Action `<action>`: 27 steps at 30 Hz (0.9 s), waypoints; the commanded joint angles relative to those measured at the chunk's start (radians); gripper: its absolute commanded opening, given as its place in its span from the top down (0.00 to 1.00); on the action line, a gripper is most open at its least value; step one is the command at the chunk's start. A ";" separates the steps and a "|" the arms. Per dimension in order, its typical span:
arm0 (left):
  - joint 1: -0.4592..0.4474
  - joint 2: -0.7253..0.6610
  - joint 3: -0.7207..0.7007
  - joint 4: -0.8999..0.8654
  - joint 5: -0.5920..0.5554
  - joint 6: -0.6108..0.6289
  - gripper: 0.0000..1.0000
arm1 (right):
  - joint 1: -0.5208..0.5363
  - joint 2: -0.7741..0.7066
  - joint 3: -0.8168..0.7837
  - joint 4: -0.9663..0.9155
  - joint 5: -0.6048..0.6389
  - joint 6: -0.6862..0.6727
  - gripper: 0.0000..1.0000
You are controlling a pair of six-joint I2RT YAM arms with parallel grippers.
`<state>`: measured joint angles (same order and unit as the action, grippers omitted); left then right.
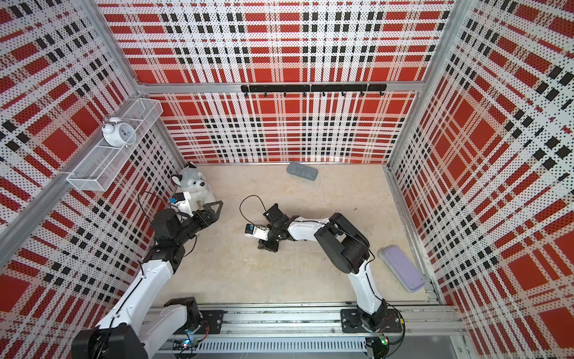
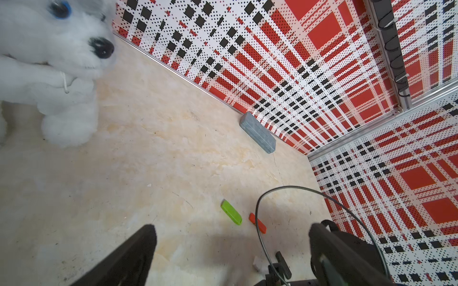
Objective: Close the usb drive cover
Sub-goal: Pick up the cover from the center of the board.
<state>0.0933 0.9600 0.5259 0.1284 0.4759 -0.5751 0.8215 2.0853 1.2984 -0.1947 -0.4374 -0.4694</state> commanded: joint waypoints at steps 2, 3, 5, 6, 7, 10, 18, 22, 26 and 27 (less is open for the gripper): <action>0.006 0.024 -0.010 0.036 0.063 0.020 0.02 | -0.002 -0.008 -0.049 -0.062 0.032 0.010 0.80; 0.004 0.031 -0.012 0.036 0.074 0.020 0.02 | -0.002 -0.018 -0.054 -0.050 0.034 0.010 0.80; -0.005 0.049 -0.018 0.035 0.098 0.021 0.00 | -0.004 -0.051 -0.069 -0.018 0.026 0.009 0.80; -0.009 0.057 -0.020 0.035 0.113 0.024 0.01 | -0.004 -0.070 -0.078 0.001 0.024 0.011 0.80; -0.017 0.069 -0.023 0.035 0.124 0.024 0.03 | -0.006 -0.094 -0.091 0.019 0.021 0.013 0.80; -0.057 0.103 -0.021 0.041 0.153 0.032 0.09 | -0.017 -0.172 -0.140 0.088 0.011 0.025 0.81; -0.197 0.191 0.021 0.074 0.229 0.040 0.18 | -0.062 -0.397 -0.277 0.185 0.012 0.035 0.80; -0.257 0.224 0.046 0.127 0.308 0.011 0.25 | -0.073 -0.520 -0.341 0.210 0.062 0.022 0.79; -0.311 0.271 0.073 0.158 0.382 0.002 0.32 | -0.073 -0.613 -0.385 0.245 0.092 0.007 0.78; -0.327 0.284 0.080 0.165 0.398 0.004 0.35 | -0.073 -0.629 -0.391 0.246 0.094 0.002 0.78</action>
<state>-0.2028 1.2201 0.5694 0.2314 0.7891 -0.5716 0.7502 1.5051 0.9249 0.0097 -0.3717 -0.4549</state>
